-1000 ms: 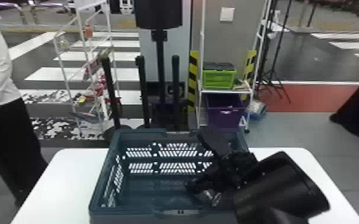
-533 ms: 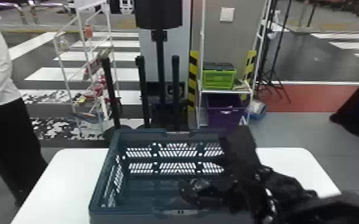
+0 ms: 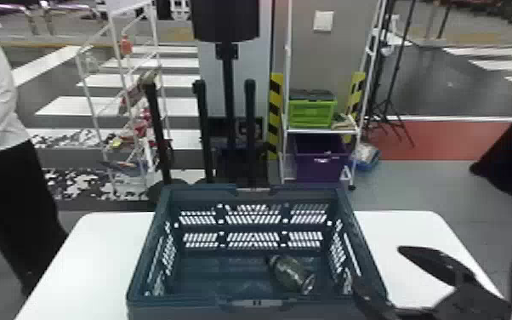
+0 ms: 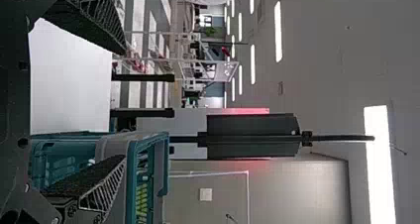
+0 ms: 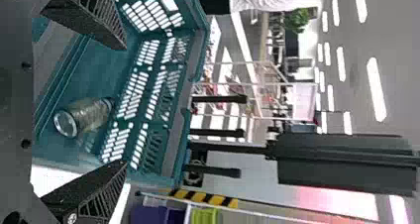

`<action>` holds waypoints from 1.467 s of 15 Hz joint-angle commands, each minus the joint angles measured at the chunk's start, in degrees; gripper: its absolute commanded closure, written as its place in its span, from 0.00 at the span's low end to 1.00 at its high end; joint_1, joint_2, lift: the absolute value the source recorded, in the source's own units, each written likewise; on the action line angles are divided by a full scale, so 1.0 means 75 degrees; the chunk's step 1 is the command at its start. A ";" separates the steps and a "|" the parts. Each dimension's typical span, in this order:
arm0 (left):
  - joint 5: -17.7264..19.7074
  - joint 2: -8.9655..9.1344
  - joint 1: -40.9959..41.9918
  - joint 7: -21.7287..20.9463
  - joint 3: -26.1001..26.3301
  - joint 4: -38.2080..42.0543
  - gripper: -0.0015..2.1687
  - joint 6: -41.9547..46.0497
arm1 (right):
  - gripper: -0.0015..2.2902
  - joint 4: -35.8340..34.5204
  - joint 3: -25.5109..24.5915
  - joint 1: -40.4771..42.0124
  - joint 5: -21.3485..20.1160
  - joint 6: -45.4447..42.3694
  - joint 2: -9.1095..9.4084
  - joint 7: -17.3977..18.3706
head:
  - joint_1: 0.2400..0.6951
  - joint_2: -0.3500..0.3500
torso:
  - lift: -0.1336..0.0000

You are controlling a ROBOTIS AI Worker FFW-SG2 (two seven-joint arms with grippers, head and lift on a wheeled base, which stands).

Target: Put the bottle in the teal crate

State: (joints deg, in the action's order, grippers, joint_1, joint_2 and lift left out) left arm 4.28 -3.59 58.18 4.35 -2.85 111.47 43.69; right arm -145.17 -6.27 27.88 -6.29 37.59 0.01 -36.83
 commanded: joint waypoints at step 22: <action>-0.0207 -0.0002 -0.0176 0.0030 0.0228 0.0021 0.07 -0.0195 | 0.04 0.3489 -0.0980 0.2811 0.1858 -0.7314 0.0006 0.1735 | 0.57 0.50 | 1.00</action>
State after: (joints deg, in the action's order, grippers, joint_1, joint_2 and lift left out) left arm 2.73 -3.61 56.82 4.65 -1.14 111.80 41.99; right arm -118.88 -13.69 48.85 7.58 -17.49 0.00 -23.79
